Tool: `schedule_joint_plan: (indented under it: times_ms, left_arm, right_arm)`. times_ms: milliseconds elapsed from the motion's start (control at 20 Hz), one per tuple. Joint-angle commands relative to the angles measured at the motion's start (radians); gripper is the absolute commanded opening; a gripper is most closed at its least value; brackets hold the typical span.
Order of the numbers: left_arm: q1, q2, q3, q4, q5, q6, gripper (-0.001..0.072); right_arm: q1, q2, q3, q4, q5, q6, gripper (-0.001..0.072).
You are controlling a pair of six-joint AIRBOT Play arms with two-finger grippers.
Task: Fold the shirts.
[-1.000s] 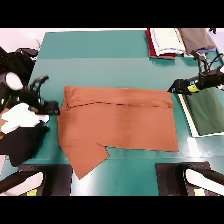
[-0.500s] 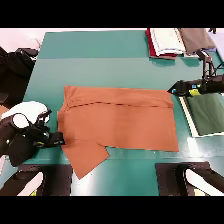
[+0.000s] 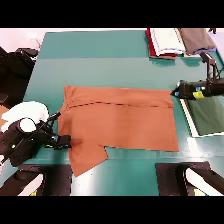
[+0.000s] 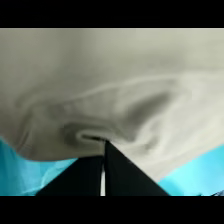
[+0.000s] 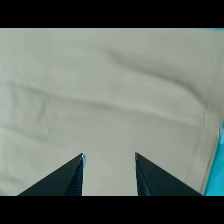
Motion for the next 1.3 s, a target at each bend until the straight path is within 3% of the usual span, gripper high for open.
schedule_joint_plan:
  times_ms: [0, 100, 150, 200, 450, 800, 850, 1050, 1150, 1250]
  left_arm:
    - [-0.015, 0.001, 0.073, -0.015, -0.007, 0.013, 0.0020]
    - [-0.015, 0.001, 0.109, -0.016, -0.004, 0.021, 0.0021]
    - [-0.015, 0.001, 0.122, -0.017, -0.003, 0.026, 0.0021]
    - [-0.015, 0.001, 0.126, -0.017, -0.002, 0.033, 0.0021]
    - [-0.015, 0.001, 0.126, -0.019, 0.005, 0.045, 0.0021]
    - [-0.015, 0.001, 0.126, -0.015, -0.007, 0.058, 0.0021]
    - [-0.015, 0.001, 0.126, -0.014, -0.024, 0.065, 0.0021]
    - [-0.015, 0.013, 0.126, 0.003, -0.061, 0.063, 0.0019]
    - [-0.015, 0.070, 0.130, 0.027, -0.068, 0.042, 0.0018]
    - [-0.015, 0.159, 0.135, 0.055, -0.096, -0.002, 0.0019]
  right_arm:
    - [-0.108, 0.075, -0.104, -0.083, 0.143, 0.000, 0.0367]
    - [-0.208, 0.134, -0.243, -0.190, 0.227, 0.000, 0.0378]
    - [-0.266, 0.156, -0.315, -0.219, 0.249, 0.000, 0.0455]
    - [-0.330, 0.171, -0.388, -0.222, 0.256, -0.009, 0.0485]
    - [-0.457, 0.130, -0.607, -0.175, 0.238, -0.044, 0.0464]
    - [-0.286, -0.040, -0.542, -0.132, 0.166, -0.021, 0.0424]
    - [-0.259, -0.053, -0.535, -0.133, 0.166, -0.021, 0.0337]
    - [-0.166, -0.031, -0.529, -0.137, 0.166, -0.023, 0.0147]
    - [-0.150, 0.033, -0.529, -0.138, 0.169, -0.037, 0.0017]
    - [-0.150, 0.114, -0.524, -0.137, 0.182, -0.037, 0.0019]
